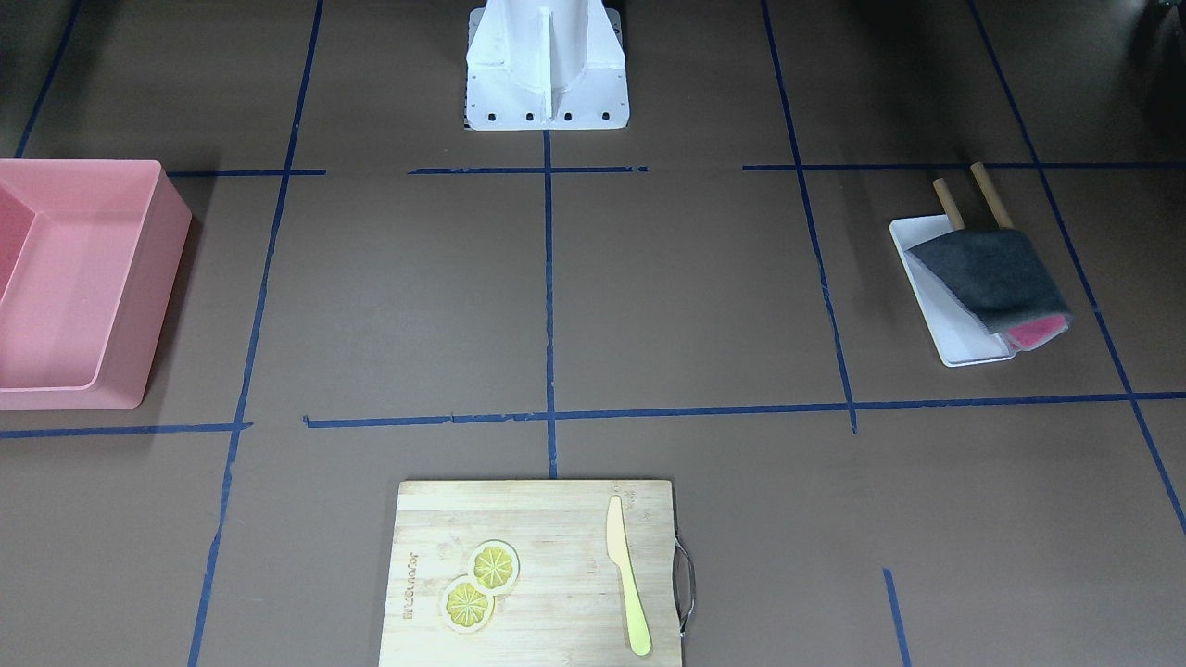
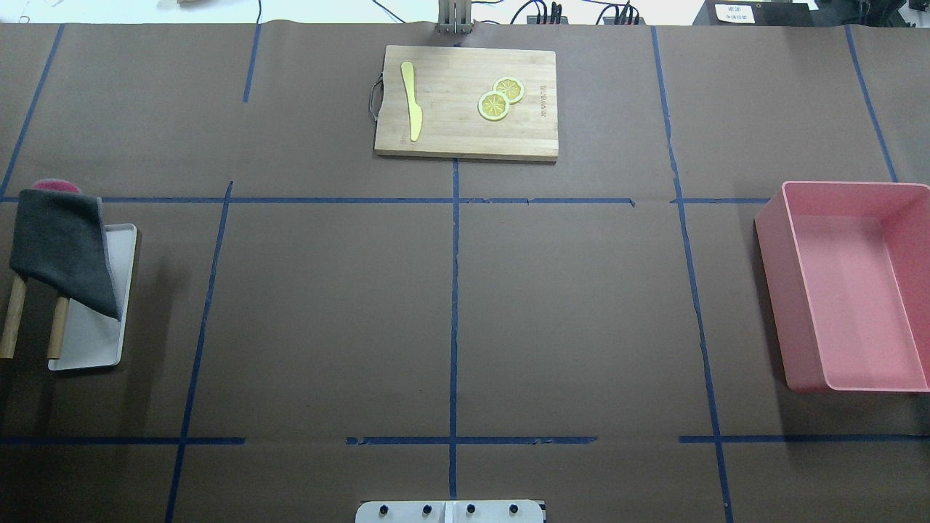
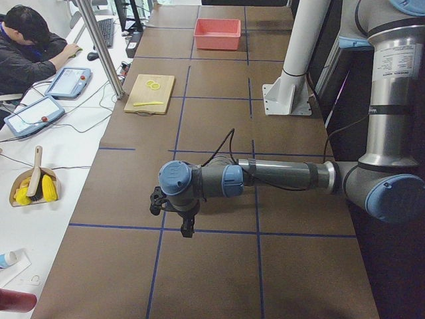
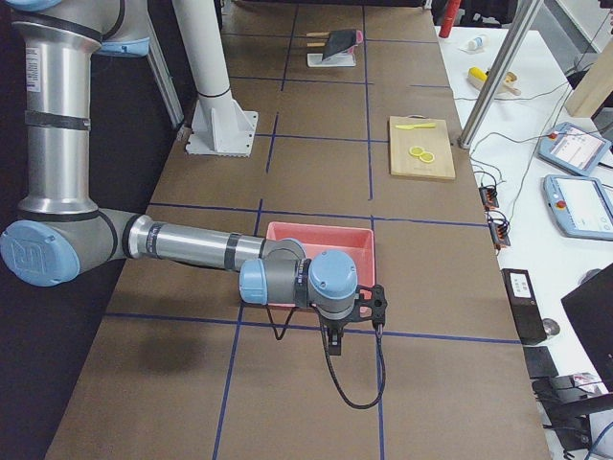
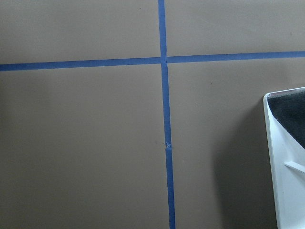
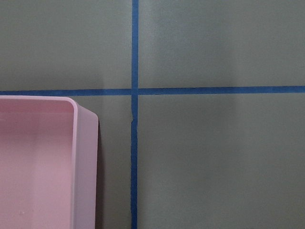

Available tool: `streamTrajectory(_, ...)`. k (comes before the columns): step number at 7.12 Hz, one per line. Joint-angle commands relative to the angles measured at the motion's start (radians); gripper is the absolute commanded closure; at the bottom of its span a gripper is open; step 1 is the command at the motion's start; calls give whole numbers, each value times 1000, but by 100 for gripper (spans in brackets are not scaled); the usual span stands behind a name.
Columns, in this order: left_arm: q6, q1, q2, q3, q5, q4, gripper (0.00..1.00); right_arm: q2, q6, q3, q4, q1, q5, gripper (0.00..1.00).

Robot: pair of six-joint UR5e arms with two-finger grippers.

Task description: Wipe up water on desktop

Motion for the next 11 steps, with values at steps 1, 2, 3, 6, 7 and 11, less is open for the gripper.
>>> streamTrajectory(1,2,0,-2,0,0,0,0,-2,0,2,2,0,2,0)
streamTrajectory(2,2,0,-2,0,0,0,0,-1,0,1,2,0,2,0)
streamTrajectory(3,2,0,-2,0,0,-2,0,-2,0,1,2,0,2,0)
streamTrajectory(6,3,0,2,-14,0,-3,0,-1,3,1,2,0,2,0)
streamTrajectory(7,2,0,-2,-21,0,-12,0,1,2,1,2,0,2,0)
streamTrajectory(11,-306,78,2,-78,-67,-263,0,5,2,5,5,-2,2,0)
